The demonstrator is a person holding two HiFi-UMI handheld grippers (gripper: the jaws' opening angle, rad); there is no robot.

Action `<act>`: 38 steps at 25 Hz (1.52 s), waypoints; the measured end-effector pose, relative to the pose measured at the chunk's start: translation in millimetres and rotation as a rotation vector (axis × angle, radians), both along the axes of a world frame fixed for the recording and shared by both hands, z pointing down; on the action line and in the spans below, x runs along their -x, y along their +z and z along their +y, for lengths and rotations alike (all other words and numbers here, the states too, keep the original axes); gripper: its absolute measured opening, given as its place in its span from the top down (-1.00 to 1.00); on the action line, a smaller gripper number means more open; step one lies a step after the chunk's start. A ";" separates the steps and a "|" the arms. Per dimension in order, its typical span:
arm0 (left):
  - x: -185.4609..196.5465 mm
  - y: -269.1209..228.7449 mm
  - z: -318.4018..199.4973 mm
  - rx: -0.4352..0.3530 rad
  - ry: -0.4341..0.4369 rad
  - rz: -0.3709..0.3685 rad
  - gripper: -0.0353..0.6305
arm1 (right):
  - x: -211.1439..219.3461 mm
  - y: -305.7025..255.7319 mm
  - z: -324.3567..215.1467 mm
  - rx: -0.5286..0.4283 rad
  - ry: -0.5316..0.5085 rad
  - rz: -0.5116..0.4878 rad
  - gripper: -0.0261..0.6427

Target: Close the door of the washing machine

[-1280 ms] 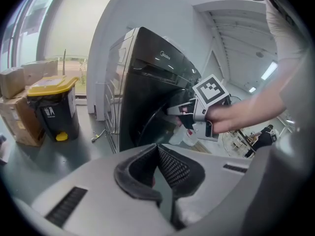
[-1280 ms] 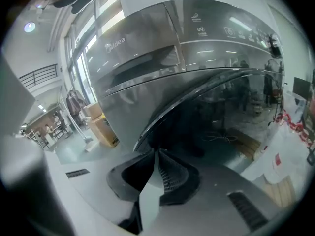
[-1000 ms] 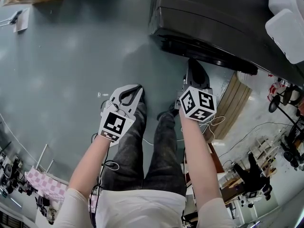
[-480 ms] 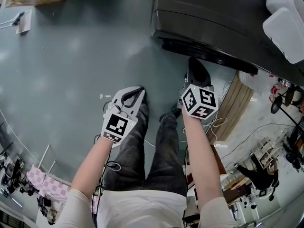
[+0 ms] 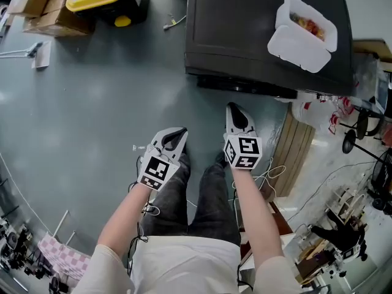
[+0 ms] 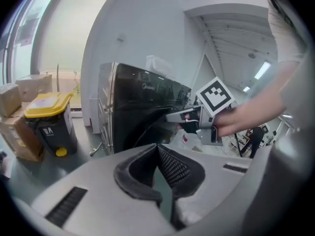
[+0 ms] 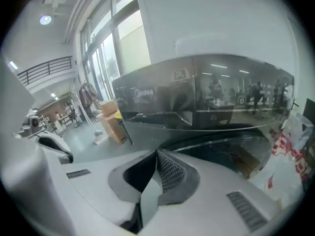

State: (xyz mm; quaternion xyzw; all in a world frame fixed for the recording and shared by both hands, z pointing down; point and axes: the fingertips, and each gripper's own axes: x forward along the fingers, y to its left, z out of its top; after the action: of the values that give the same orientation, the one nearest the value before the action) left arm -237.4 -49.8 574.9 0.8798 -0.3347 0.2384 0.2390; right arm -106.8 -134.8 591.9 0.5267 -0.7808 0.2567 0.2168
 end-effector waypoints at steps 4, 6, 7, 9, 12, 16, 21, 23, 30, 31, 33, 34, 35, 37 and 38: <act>-3.3 -58.0 2.0 -0.042 0.012 -0.001 0.87 | -2.6 -60.9 31.5 -0.029 -0.011 0.003 0.83; -4.8 -86.4 3.8 -0.054 0.007 0.015 0.87 | -5.8 -90.7 46.6 -0.045 -0.011 0.003 0.82; -5.7 -102.3 5.5 -0.053 -0.002 0.032 0.87 | -7.6 -106.0 54.8 -0.049 -0.009 0.001 0.82; -8.1 -135.9 10.9 -0.044 -0.020 0.074 0.87 | -10.3 -136.8 71.8 -0.054 -0.010 0.000 0.82; -12.6 -180.4 19.2 -0.062 -0.020 0.108 0.87 | -12.6 -182.5 91.6 -0.082 -0.018 0.002 0.82; -21.7 -229.4 44.7 -0.096 0.016 0.123 0.87 | -16.8 -241.3 120.3 -0.129 -0.010 -0.026 0.82; -25.9 -299.9 59.9 -0.164 0.067 0.103 0.87 | -27.0 -310.7 142.1 -0.149 -0.019 -0.052 0.82; -22.1 -323.4 64.3 -0.186 0.060 0.107 0.87 | -30.8 -331.8 153.8 -0.148 -0.035 -0.043 0.82; -23.2 -378.6 74.8 -0.251 0.045 0.115 0.87 | -62.6 -397.0 181.8 -0.222 -0.048 -0.030 0.82; -23.6 -384.7 75.8 -0.258 0.041 0.115 0.87 | -68.9 -404.1 184.0 -0.233 -0.043 -0.036 0.82; -21.6 -396.5 76.8 -0.271 0.018 0.117 0.87 | -79.8 -415.5 187.2 -0.249 -0.042 -0.046 0.82; -20.3 -402.1 76.6 -0.278 -0.001 0.117 0.87 | -85.1 -420.6 187.9 -0.256 -0.047 -0.048 0.82; -19.5 -407.4 76.4 -0.283 -0.019 0.115 0.87 | -90.4 -425.6 187.9 -0.262 -0.054 -0.048 0.82; -19.6 -417.1 78.0 -0.285 -0.050 0.114 0.87 | -100.9 -436.0 187.6 -0.272 -0.064 -0.042 0.82; -20.2 -421.8 80.6 -0.284 -0.059 0.115 0.87 | -105.6 -441.3 187.9 -0.277 -0.067 -0.040 0.82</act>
State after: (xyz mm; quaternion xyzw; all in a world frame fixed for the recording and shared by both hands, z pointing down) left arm -217.3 30.8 153.1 0.9067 -0.3765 0.1310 0.1379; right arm -1.2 53.1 150.5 0.5201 -0.8300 0.1495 0.1351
